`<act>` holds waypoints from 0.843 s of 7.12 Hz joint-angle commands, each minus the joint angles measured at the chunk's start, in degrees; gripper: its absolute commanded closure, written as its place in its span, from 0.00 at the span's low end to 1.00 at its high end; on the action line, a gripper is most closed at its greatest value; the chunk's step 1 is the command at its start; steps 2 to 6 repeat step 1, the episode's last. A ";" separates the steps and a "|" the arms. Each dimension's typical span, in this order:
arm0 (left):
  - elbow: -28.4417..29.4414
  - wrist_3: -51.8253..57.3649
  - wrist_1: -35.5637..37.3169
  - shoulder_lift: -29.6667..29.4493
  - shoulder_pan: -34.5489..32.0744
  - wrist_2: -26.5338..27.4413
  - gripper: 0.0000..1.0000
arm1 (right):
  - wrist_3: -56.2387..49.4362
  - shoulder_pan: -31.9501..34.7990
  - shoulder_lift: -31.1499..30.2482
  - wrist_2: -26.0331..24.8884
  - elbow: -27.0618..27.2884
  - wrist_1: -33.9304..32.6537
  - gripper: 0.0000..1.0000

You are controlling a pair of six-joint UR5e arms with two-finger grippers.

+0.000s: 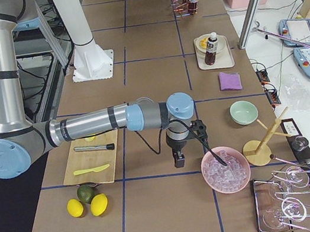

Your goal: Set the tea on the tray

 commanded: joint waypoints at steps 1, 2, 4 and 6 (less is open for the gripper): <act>-0.10 0.00 -0.07 -0.04 0.00 -0.07 0.00 | 0.00 0.00 0.00 0.02 0.00 0.06 0.00; -0.10 0.00 -0.07 -0.04 0.00 -0.07 0.00 | 0.00 0.00 0.00 0.02 0.00 0.06 0.00; -0.10 0.00 -0.07 -0.04 0.00 -0.07 0.00 | 0.00 0.00 0.00 0.02 0.00 0.06 0.00; -0.10 0.00 -0.07 -0.04 0.00 -0.07 0.00 | 0.00 0.00 0.00 0.02 0.00 0.06 0.00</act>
